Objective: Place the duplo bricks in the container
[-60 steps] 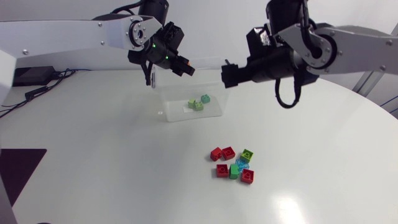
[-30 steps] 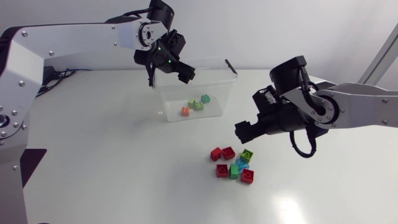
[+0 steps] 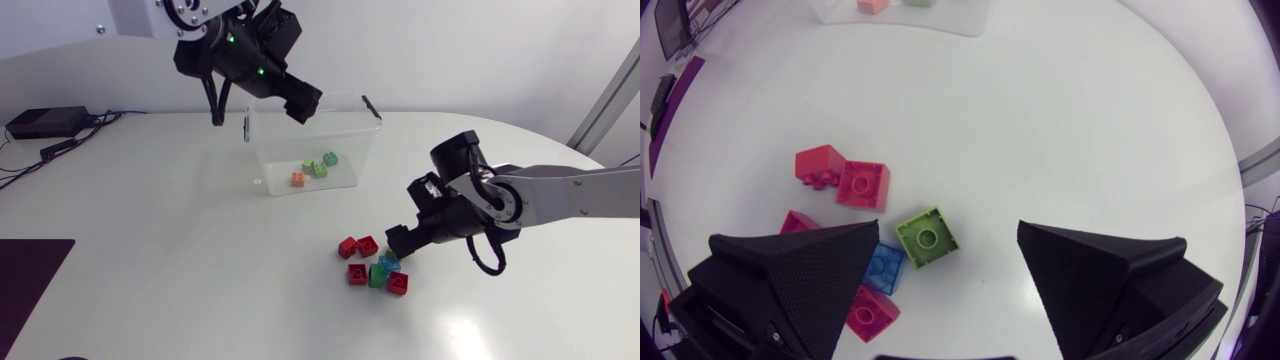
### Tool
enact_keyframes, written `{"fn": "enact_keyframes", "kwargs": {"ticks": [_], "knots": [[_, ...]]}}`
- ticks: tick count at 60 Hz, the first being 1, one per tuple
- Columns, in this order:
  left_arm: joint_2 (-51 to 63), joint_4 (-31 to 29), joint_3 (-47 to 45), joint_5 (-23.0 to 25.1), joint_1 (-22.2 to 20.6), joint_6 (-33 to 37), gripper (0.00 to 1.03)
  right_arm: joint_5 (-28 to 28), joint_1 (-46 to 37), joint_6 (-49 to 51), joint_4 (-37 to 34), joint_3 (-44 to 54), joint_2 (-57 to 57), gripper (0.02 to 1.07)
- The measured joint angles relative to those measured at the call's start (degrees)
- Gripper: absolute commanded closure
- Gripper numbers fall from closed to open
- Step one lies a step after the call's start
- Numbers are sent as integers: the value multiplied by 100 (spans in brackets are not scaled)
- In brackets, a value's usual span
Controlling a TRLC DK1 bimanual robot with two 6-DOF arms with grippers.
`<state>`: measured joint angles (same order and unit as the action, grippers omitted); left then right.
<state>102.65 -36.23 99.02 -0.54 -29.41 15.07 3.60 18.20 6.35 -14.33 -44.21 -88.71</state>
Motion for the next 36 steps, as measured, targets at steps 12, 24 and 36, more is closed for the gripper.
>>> {"fn": "enact_keyframes", "kwargs": {"ticks": [12, 24, 36], "knots": [[-240, -103, -682, 0, -221, 168, 5, -59, -273, 162, 146, 55, -216, 7], [-321, -129, -1060, -2, -321, 229, 5, -90, -402, 321, 240, 232, -271, 7], [-424, -142, -1137, -2, -378, 295, 5, -74, -442, 442, 273, 256, -271, 7]]}}
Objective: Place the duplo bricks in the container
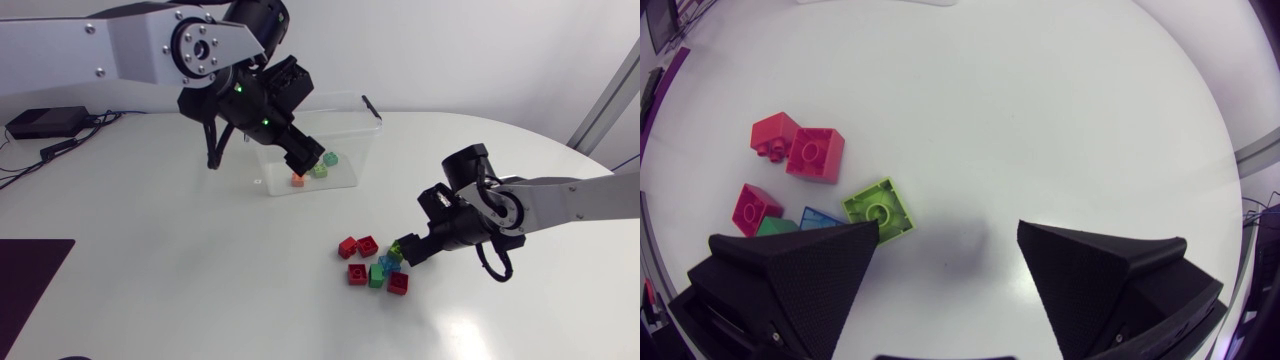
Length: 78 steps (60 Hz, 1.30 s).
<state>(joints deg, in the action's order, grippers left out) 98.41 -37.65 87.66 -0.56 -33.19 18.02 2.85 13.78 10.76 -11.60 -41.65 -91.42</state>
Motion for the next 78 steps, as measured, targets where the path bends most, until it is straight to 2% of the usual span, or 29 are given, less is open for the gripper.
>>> {"fn": "enact_keyframes", "kwargs": {"ticks": [35, 61, 78], "knots": [[-151, -2, -256, 0, -7, 22, 5, 15, -352, 175, -470, 50, 671, 7], [-378, -70, -455, 0, -48, 155, 5, -13, 28, 175, -472, 389, 678, 7], [-420, -142, -874, 2, -240, 396, 5, -50, 396, 166, -337, 343, 66, 7]]}}
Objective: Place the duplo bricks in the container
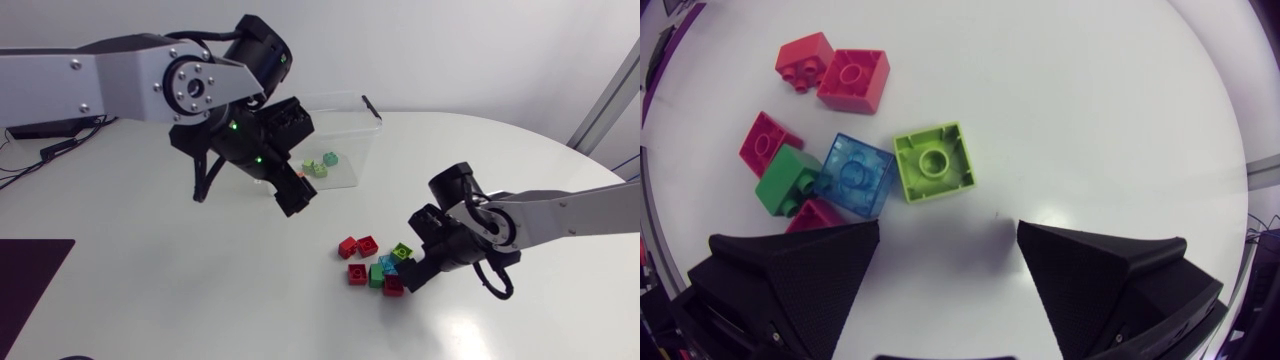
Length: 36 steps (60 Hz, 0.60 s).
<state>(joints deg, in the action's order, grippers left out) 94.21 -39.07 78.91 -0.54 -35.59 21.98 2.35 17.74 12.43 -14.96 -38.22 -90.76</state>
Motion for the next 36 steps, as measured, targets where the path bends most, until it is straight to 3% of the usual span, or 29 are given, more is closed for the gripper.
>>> {"fn": "enact_keyframes", "kwargs": {"ticks": [12, 21, 27, 36], "knots": [[-11, 0, -426, 31, -188, 337, 5, -26, 136, 0, 105, -345, -334, 8], [48, 118, -678, 162, -291, 452, 5, -26, 166, 2, 107, -522, -494, 22], [197, 238, -704, 205, -372, 509, 5, -24, 168, 2, 127, -562, -538, 39], [476, 452, -704, 243, -472, 511, 5, -72, 168, 9, 157, -562, -542, 81]]}}
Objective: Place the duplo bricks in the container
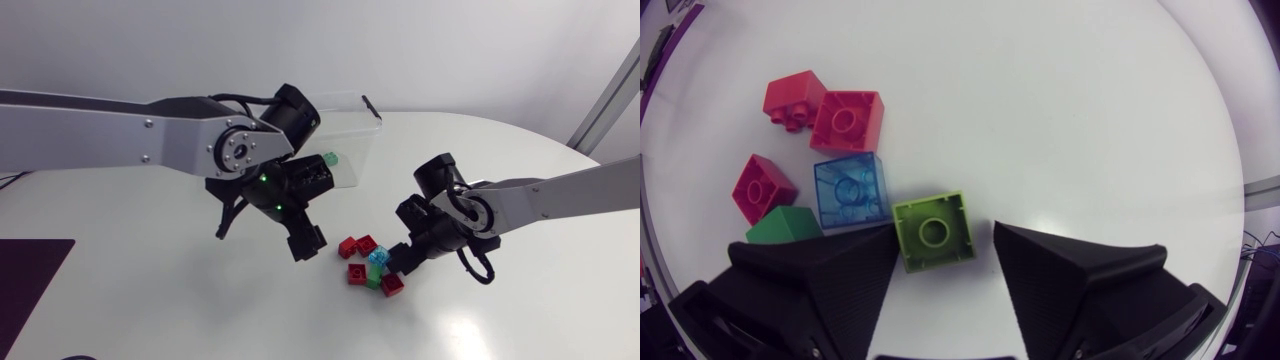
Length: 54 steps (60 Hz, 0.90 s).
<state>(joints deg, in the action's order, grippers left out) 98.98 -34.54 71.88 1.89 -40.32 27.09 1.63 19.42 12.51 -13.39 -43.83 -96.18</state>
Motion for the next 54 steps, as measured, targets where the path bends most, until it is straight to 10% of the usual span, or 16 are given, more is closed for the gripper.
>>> {"fn": "enact_keyframes", "kwargs": {"ticks": [54], "knots": [[1770, 361, 1097, 127, -323, -7, 5, 254, -92, -59, -1099, -122, 2074, 84]]}}
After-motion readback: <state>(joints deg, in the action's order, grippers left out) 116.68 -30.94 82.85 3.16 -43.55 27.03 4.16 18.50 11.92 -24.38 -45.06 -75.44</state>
